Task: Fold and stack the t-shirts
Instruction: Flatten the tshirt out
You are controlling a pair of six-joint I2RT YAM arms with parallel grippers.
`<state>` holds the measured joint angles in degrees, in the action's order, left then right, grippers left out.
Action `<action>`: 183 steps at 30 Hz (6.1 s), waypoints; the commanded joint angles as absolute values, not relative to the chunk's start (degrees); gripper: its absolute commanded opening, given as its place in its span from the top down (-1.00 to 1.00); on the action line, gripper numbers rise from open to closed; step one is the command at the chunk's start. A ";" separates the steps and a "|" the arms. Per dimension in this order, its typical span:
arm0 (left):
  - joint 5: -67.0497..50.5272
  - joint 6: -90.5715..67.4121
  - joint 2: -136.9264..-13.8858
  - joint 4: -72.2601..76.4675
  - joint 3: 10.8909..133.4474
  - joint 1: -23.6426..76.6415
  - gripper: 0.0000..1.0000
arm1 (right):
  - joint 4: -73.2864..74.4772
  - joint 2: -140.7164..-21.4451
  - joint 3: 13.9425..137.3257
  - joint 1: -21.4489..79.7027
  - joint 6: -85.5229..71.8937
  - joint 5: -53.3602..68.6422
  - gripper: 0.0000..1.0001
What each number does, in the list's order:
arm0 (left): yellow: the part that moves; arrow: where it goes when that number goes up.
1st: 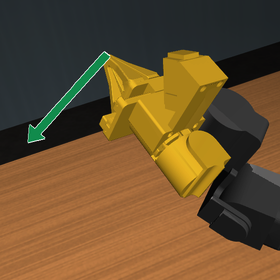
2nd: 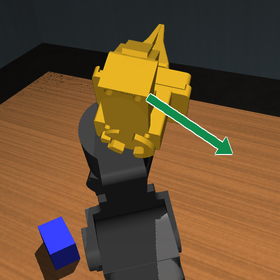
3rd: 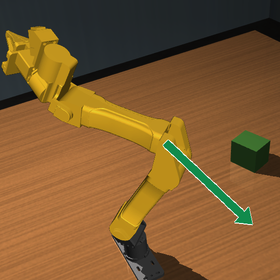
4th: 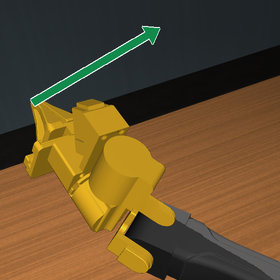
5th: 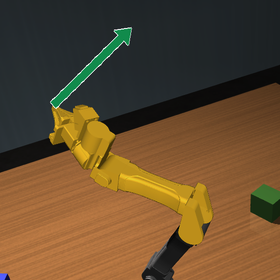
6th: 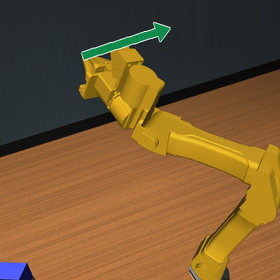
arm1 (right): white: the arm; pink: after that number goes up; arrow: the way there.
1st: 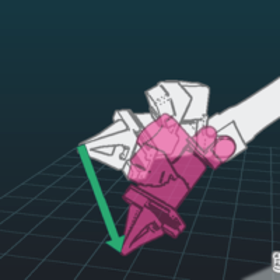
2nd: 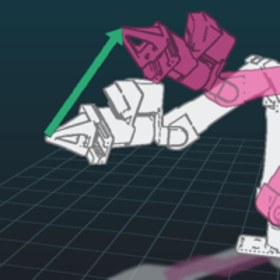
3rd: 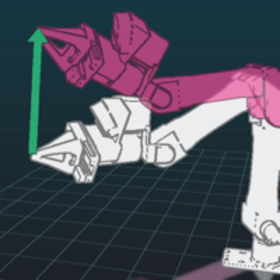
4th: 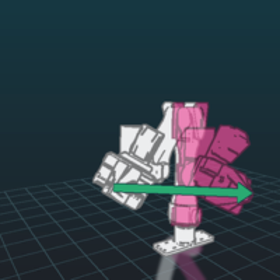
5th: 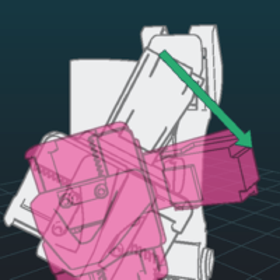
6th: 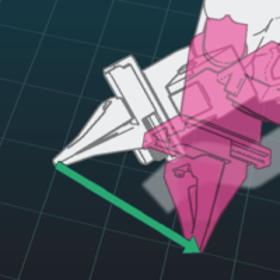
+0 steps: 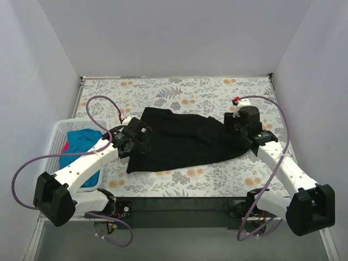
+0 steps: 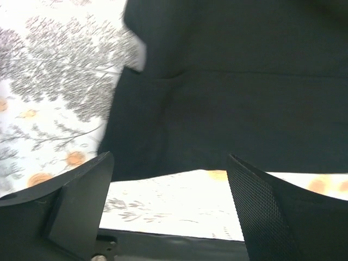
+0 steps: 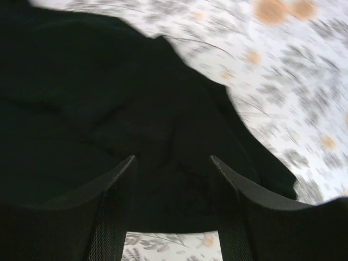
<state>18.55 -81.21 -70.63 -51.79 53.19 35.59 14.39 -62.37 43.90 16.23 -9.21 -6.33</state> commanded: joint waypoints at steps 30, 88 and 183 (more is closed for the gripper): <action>6.24 -80.16 -88.42 -29.44 47.64 35.86 -0.22 | 10.99 -112.94 81.91 34.47 11.70 -7.71 0.97; 7.91 -82.00 -81.48 -31.91 46.06 33.05 -0.22 | 26.46 -53.80 28.40 16.26 -22.58 21.26 0.50; 27.77 -84.20 -64.42 -34.80 39.55 26.98 -0.53 | 31.37 -94.66 58.62 46.58 -7.38 -23.03 0.93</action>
